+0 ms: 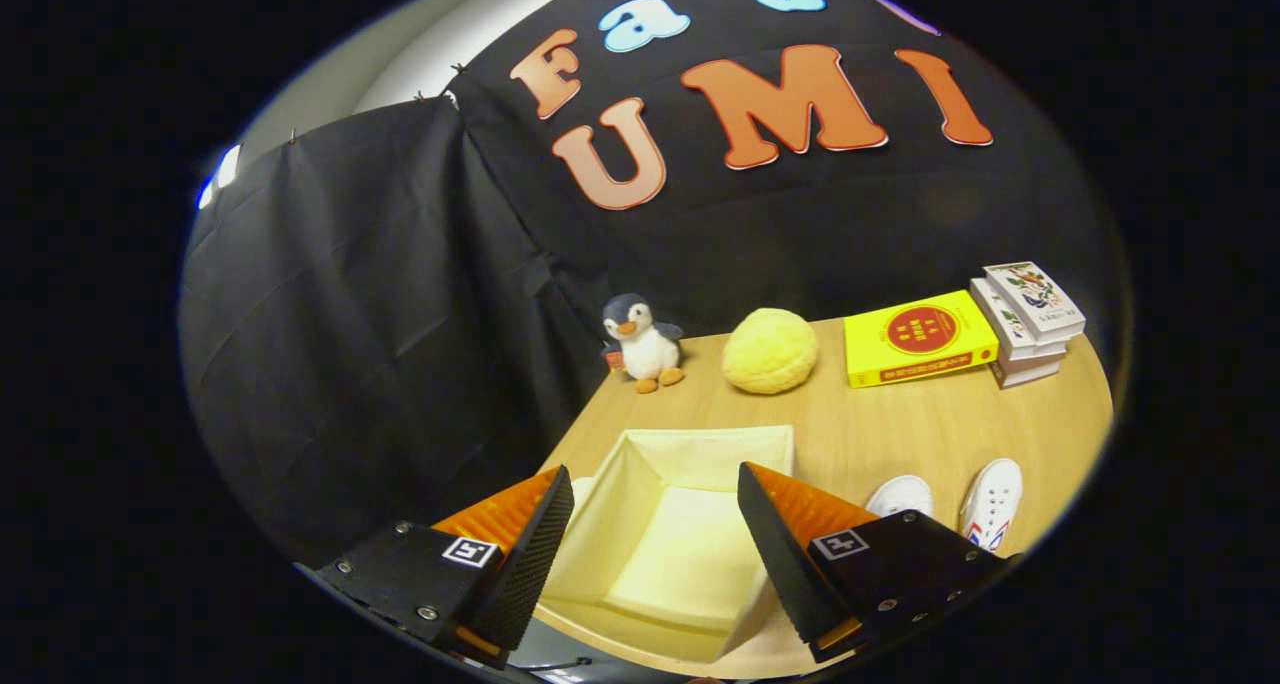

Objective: Open the storage box then place both shoes into the box .Put the left shoe in first, then the right shoe, with the right side of both shoes facing outward in a uniform manner.

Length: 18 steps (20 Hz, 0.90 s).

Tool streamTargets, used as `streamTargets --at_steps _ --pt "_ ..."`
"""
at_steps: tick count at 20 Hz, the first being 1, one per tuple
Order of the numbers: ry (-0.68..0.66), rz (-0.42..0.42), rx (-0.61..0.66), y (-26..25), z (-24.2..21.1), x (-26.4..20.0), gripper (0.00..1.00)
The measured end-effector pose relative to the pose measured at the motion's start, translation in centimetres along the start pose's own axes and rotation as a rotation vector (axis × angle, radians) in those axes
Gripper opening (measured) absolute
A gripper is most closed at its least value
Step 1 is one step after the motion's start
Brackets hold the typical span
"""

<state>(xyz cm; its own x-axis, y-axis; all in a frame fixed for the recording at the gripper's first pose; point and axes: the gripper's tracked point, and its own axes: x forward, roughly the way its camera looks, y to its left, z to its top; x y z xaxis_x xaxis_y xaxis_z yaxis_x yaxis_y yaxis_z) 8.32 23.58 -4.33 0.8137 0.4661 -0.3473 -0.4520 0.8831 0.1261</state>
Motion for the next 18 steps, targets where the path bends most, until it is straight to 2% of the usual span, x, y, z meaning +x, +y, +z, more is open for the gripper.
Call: streamTargets --at_steps 5,11,18 --pt "-0.011 -0.165 0.008 -8.4 -1.5 -1.8 0.98" --pt "0.030 -0.346 -0.002 -16.7 -5.7 -2.6 0.98" --pt "0.134 -0.431 -0.062 -21.2 -11.8 -1.3 0.99"
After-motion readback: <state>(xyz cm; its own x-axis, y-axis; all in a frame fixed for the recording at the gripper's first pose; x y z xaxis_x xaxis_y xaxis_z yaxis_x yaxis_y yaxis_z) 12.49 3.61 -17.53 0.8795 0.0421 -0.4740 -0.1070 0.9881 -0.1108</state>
